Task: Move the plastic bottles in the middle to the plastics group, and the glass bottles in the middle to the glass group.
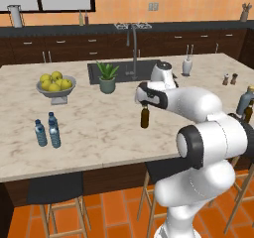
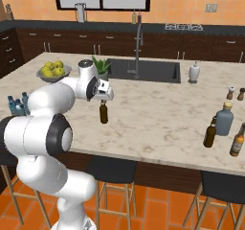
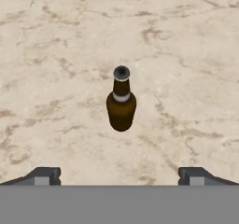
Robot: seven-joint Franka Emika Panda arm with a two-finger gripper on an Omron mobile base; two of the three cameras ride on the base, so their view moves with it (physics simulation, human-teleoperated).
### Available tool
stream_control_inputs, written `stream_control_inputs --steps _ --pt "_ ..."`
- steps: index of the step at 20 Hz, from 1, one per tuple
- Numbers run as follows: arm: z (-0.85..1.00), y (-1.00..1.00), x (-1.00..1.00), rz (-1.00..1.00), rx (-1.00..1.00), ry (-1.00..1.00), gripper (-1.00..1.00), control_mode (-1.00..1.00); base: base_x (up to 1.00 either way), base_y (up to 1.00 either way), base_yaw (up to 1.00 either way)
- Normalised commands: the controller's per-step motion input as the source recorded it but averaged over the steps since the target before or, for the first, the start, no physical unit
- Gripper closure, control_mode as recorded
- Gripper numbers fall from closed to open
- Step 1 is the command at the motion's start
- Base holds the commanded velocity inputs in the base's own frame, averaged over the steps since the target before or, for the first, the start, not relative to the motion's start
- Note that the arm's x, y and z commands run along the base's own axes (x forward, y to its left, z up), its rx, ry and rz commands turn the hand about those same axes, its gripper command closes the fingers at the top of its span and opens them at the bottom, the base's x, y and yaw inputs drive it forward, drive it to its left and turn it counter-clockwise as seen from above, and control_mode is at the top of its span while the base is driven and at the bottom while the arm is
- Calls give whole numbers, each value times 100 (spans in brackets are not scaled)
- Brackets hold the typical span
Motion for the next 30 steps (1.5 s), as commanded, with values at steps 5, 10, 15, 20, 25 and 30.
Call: stream_control_inputs --steps 5,10,15,20,25,30 --pt "-4 0 36 1 0 0 -100 -100 0 0 0" --pt "-14 0 14 0 0 0 -100 -100 0 0 0" --pt "-58 3 19 0 0 -3 -100 -100 0 0 0" --pt "-26 2 9 0 0 -7 -100 -100 0 0 0" --pt "-1 0 0 1 0 -5 -100 -100 0 0 0" --pt "0 0 14 0 0 -5 -100 -100 0 0 0"
